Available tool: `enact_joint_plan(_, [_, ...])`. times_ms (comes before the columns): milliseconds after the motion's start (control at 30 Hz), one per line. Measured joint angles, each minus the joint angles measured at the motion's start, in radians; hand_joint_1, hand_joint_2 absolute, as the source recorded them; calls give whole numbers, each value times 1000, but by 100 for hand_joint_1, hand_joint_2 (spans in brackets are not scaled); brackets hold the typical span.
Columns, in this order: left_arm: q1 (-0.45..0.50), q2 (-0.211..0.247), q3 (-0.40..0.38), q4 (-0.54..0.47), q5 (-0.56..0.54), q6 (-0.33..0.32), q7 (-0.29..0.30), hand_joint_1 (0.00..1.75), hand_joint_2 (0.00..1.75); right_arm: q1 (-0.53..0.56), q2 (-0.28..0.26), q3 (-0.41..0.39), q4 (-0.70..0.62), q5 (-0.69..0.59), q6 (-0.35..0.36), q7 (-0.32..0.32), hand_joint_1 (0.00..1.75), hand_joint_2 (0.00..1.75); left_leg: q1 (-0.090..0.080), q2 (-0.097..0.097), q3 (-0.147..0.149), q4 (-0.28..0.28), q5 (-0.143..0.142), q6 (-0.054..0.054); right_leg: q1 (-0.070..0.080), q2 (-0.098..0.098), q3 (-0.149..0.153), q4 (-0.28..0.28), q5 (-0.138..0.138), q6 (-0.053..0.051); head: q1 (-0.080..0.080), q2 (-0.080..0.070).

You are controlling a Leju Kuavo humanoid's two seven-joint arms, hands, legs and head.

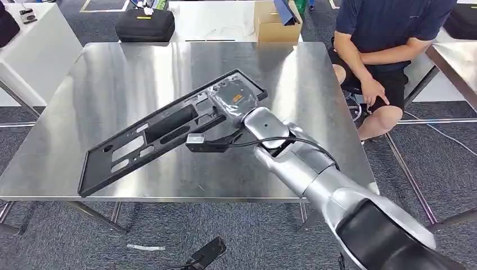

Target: Take the parts from the cabinet and place them on the table.

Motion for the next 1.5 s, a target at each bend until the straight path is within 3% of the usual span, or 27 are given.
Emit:
enact_joint_plan(333, [-2, -8, -3, 0, -9, 0, 12, 0, 175, 96, 63, 58, 116, 21, 20, 34, 175, 175, 0, 0, 0, 0, 0, 0, 0, 0, 0, 0, 0, 0, 0, 0])
enact_joint_plan(600, [-2, -8, -3, 0, -12, 3, 14, 0, 175, 114, 79, 74, 168, 21, 37, 38, 175, 175, 0, 0, 0, 0, 0, 0, 0, 0, 0, 0, 0, 0, 0, 0])
enact_joint_plan(800, [-1, -10, -2, 0, -16, 19, 14, 0, 175, 152, 80, 61, 221, 23, 52, 92, 175, 175, 0, 0, 0, 0, 0, 0, 0, 0, 0, 0, 0, 0, 0, 0])
enact_joint_plan(1067, [9, -10, -2, 0, -38, 31, 14, 0, 175, 150, 15, -16, 300, 43, 64, 204, 175, 175, -1, 0, 0, 0, 0, 0, -1, 0, 1, 0, 0, 0, 0, 0])
enact_joint_plan(1333, [22, -10, 2, 0, -45, 17, 4, 0, 175, 62, -69, -124, 325, 49, 77, 205, 175, 175, -2, 0, 0, 0, 0, 1, -2, 0, 1, 0, 0, 0, 0, 0])
enact_joint_plan(1500, [22, -10, 3, 0, -47, 16, 4, 0, 175, 55, -80, -149, 330, 57, 77, 205, 175, 175, -2, 0, 0, 0, 0, 1, -2, 0, 0, 0, 0, 0, 0, 0])
